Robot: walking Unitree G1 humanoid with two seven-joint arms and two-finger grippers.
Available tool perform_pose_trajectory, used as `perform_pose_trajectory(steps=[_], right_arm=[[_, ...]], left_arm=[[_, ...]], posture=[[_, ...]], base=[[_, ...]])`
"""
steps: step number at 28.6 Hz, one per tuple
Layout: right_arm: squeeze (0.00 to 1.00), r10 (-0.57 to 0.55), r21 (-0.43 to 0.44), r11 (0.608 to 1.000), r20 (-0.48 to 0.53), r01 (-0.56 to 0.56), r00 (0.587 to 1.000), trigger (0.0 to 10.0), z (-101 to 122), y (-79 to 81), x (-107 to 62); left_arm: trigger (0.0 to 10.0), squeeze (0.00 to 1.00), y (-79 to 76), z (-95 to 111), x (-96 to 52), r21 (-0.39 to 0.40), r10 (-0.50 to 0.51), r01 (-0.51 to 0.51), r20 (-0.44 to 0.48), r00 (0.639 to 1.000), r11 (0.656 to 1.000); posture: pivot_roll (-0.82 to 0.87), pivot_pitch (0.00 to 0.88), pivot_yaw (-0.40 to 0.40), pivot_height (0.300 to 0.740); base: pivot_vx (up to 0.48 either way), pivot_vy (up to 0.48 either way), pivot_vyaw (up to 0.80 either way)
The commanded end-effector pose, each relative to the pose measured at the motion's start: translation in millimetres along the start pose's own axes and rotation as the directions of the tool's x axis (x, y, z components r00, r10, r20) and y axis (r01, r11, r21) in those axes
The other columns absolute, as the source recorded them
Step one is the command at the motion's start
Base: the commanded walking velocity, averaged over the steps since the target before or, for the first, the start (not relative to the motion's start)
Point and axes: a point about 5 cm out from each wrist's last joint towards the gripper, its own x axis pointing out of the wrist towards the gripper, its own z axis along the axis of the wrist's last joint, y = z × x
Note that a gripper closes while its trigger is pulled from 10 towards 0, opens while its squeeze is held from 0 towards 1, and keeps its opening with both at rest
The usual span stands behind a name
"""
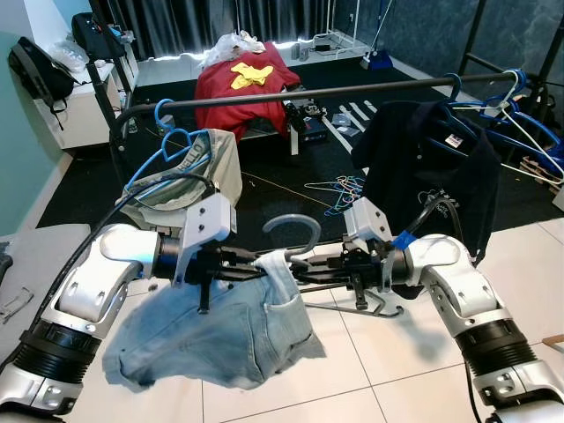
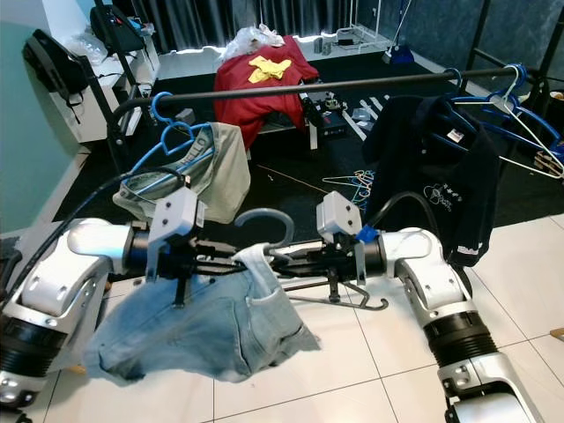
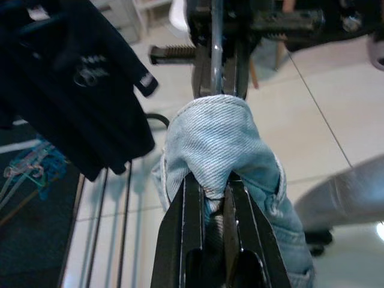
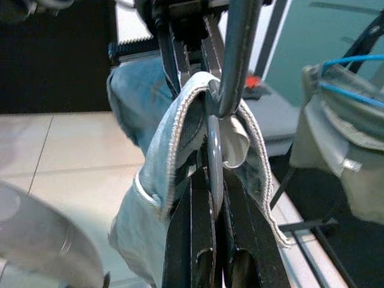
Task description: Hang hanger
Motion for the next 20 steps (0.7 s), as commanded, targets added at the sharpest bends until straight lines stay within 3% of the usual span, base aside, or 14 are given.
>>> perform_pose_trajectory(steps=[1, 2, 3, 5, 6, 7, 8, 11, 12, 13, 20], right_arm=[[0.0, -0.019, -0.035, 0.999, 0.098, 0.022, 0.995, 0.0, 12, 0.3, 3.6], [0.0, -0.019, -0.035, 0.999, 0.098, 0.022, 0.995, 0.0, 12, 0.3, 3.6], [0.0, -0.028, -0.034, 0.999, 0.105, 0.032, 0.994, 0.0, 12, 0.7, 2.5], [0.0, -0.028, -0.034, 0.999, 0.105, 0.032, 0.994, 0.0, 12, 0.7, 2.5], [0.0, -0.039, -0.035, 0.998, 0.114, 0.044, 0.993, 0.0, 12, 1.1, 1.7], [0.0, -0.039, -0.035, 0.998, 0.114, 0.044, 0.993, 0.0, 12, 1.1, 1.7], [0.0, -0.049, -0.032, 0.998, 0.125, 0.053, 0.991, 0.0, 12, 1.4, 1.4], [0.0, -0.057, -0.031, 0.998, 0.135, 0.062, 0.989, 0.0, 12, 1.9, 1.5], [0.0, -0.062, -0.03, 0.997, 0.141, 0.067, 0.988, 0.0, 12, 2.3, 1.7], [0.0, -0.066, -0.026, 0.997, 0.146, 0.07, 0.987, 0.0, 12, 2.5, 0.9], [0.0, -0.07, -0.023, 0.997, 0.15, 0.074, 0.986, 0.0, 12, 2.8, -0.4]], left_arm=[[10.0, 0.0, 5.0, 11, 3.8, 0.016, 0.05, -0.052, 0.098, 0.994, 0.999], [10.0, 0.0, 5.0, 11, 3.8, 0.016, 0.05, -0.052, 0.098, 0.994, 0.999], [10.0, 0.16, 8.2, 12, 3.0, 0.012, 0.085, -0.087, 0.117, 0.989, 0.996], [10.0, 0.16, 8.2, 12, 3.0, 0.012, 0.085, -0.087, 0.117, 0.989, 0.996], [10.0, 0.78, 10.0, 13, 1.7, 0.002, 0.102, -0.103, 0.127, 0.987, 0.995], [10.0, 0.78, 10.0, 13, 1.7, 0.002, 0.102, -0.103, 0.127, 0.987, 0.995], [10.0, 1.0, 11.2, 13, 0.2, -0.006, 0.113, -0.113, 0.132, 0.985, 0.994], [10.0, 1.0, 13.2, 15, -2.0, 0.012, 0.136, -0.138, 0.138, 0.981, 0.99], [10.0, 0.7, 14.2, 16, -3.7, 0.026, 0.146, -0.152, 0.143, 0.979, 0.988], [10.0, 0.0, 16.0, 19, -7.8, 0.02, 0.159, -0.164, 0.163, 0.974, 0.986], [10.0, 0.0, 18.5, 22, -13.1, 0.006, 0.178, -0.182, 0.187, 0.966, 0.983]], posture=[[-0.06, 0.032, 0.041, 0.74], [-0.06, 0.032, 0.041, 0.74], [-0.06, 0.026, 0.042, 0.74], [-0.06, 0.026, 0.042, 0.74], [-0.06, 0.024, 0.043, 0.74], [-0.06, 0.024, 0.043, 0.74], [-0.06, 0.024, 0.043, 0.74], [-0.06, 0.02, 0.045, 0.74], [-0.05, 0.017, 0.044, 0.74], [-0.05, 0.017, 0.044, 0.74], [-0.05, 0.017, 0.044, 0.74]], base=[[0.0, 0.0, 0.0], [0.0, 0.0, 0.0], [0.0, 0.0, 0.0], [0.0, 0.0, 0.0], [0.0, 0.0, 0.0], [0.0, 0.0, 0.0], [0.0, 0.0, 0.0], [0.0, 0.0, 0.0], [0.0, 0.0, 0.0], [0.0, 0.0, 0.0], [0.0, 0.0, 0.0]])
